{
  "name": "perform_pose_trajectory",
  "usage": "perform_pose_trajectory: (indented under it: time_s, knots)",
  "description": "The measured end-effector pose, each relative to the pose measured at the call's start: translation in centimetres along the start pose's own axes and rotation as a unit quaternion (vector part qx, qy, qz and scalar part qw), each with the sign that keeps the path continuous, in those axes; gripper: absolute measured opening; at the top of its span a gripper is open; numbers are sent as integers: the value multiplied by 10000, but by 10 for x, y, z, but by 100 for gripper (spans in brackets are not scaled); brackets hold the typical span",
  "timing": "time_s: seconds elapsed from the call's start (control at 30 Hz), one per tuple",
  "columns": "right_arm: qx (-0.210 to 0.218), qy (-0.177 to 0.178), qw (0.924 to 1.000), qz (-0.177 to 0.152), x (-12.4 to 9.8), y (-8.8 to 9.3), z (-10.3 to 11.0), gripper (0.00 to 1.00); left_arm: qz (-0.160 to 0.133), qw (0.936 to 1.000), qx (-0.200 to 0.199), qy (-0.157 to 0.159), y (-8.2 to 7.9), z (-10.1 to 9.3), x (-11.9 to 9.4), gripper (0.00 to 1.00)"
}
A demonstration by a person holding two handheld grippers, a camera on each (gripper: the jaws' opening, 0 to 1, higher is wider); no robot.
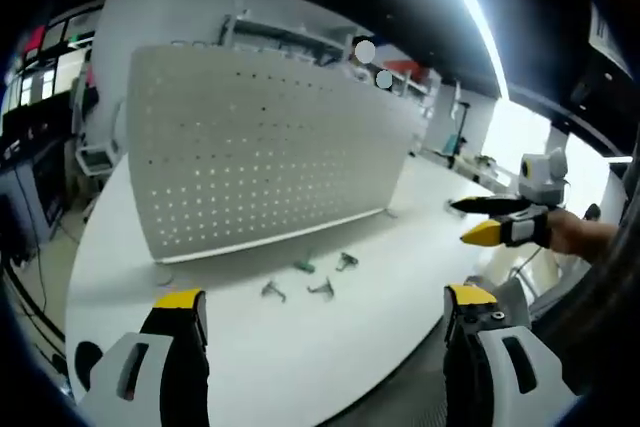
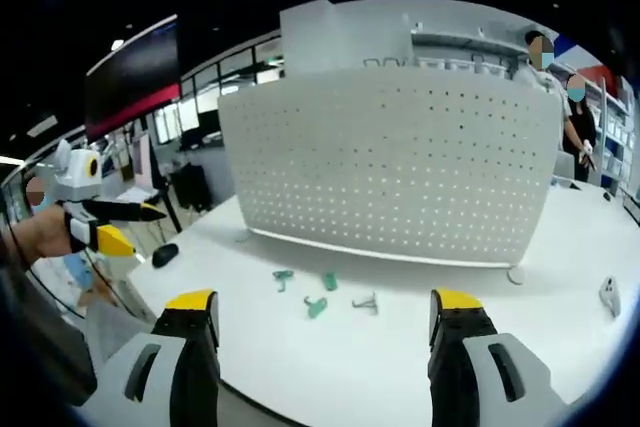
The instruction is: Insert the hook assembly into the mounting plate slot until the hook locks in place.
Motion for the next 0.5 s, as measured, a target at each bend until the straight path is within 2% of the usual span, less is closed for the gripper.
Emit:
perform_pose_trajectory:
  time_s: [0.5]
  knots:
    - [-56, -159, 9999, -30, 4, -2, 8, 85, 48, 10000, -6, 25, 3, 1, 2, 99]
Point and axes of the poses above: the point that each gripper's makers call its tool centre point, and the gripper's own axes: x roughly forward along the fingers, z roughly to its left, y roughly out of its underside, the point moved 2 cm from there along -x, roughly backward along the fingers, and after that the axes turned 7 degrees about y, right-handed, at the moved point
